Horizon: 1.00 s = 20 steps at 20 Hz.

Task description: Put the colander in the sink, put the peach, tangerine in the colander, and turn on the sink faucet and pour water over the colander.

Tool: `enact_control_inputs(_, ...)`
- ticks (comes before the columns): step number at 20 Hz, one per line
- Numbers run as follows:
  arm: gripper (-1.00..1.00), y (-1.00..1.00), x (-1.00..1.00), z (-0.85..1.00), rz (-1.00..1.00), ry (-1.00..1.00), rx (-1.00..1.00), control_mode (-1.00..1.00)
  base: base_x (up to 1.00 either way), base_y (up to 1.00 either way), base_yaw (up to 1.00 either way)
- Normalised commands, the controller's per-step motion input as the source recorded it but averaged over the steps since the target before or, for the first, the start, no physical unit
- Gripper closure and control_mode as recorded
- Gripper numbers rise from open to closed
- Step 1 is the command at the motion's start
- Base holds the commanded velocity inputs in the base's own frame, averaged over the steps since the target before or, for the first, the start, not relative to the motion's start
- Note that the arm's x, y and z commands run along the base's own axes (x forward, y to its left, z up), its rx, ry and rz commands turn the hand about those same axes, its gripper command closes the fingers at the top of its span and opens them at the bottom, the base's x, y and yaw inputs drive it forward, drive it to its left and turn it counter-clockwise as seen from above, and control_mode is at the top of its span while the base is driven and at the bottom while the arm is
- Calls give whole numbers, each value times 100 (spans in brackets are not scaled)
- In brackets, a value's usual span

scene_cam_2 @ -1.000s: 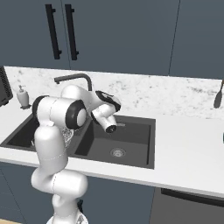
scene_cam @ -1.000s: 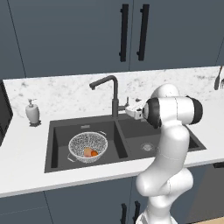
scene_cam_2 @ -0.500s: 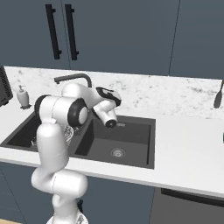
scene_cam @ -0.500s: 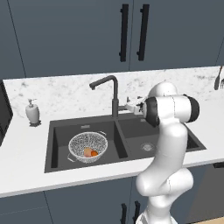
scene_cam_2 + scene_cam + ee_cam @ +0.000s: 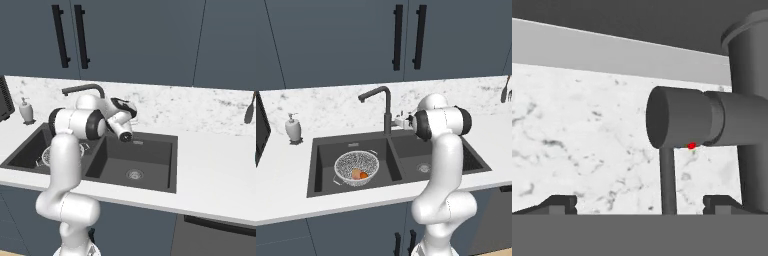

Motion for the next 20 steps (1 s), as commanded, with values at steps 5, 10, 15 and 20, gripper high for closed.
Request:
enact_control_inputs(5,-100,0,57,-9,-3,0,0,-100,0,0,0)
enact_control_inputs(10,-100,0,43,-17,-6,0,0,-100,0,0,0)
enact_control_inputs(15,100,-19,10,-14,-14,-4,1,-100,0,0,0)
enact_control_inputs(20,100,-82,1,-22,-17,-3,9,-100,0,0,0)
